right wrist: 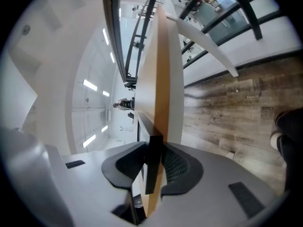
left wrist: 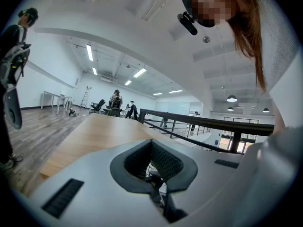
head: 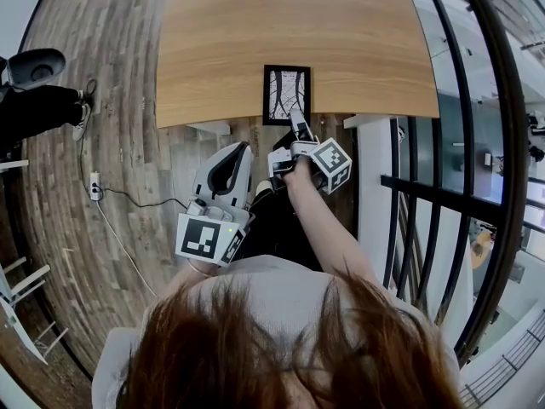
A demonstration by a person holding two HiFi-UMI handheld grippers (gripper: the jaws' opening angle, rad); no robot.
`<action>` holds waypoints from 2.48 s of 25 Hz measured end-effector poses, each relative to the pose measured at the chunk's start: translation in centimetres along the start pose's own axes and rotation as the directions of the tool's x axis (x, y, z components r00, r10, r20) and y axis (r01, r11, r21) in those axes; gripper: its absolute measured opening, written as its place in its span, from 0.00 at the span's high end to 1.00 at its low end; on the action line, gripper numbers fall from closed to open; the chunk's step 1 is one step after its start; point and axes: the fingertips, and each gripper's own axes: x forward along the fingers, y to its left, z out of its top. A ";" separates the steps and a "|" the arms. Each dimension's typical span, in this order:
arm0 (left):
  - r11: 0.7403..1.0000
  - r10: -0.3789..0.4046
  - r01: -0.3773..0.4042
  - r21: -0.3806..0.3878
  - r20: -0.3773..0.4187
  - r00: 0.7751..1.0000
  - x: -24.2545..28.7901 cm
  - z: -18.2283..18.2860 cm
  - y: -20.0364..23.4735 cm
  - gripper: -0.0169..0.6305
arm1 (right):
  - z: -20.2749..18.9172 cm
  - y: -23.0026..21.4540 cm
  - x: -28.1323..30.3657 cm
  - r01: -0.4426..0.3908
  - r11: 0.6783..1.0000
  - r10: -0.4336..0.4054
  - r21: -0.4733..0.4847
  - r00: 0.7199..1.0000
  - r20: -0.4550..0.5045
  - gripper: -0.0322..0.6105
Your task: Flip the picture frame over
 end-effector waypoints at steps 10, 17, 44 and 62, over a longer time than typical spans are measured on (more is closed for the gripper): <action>1.000 -0.011 0.011 0.009 0.009 1.000 -0.4 0.0 -1.1 0.96 | 0.0 0.7 -1.9 -0.021 1.000 0.021 -0.003 0.999 -0.043 0.82; 1.000 -0.014 0.014 0.021 0.016 1.000 -0.5 0.2 -1.8 0.96 | 1.4 1.9 -2.8 -0.058 0.998 0.057 -0.032 0.998 -0.017 0.82; 1.000 0.004 -0.006 0.031 0.070 0.998 0.3 2.5 -2.1 0.96 | 7.4 12.9 -5.1 0.030 0.312 0.137 -0.950 0.988 0.076 0.85; 1.000 0.013 -0.015 0.023 0.066 0.998 0.3 2.4 -1.8 0.96 | 2.5 10.2 -3.5 -0.049 -0.787 -0.082 -0.615 0.996 0.025 0.85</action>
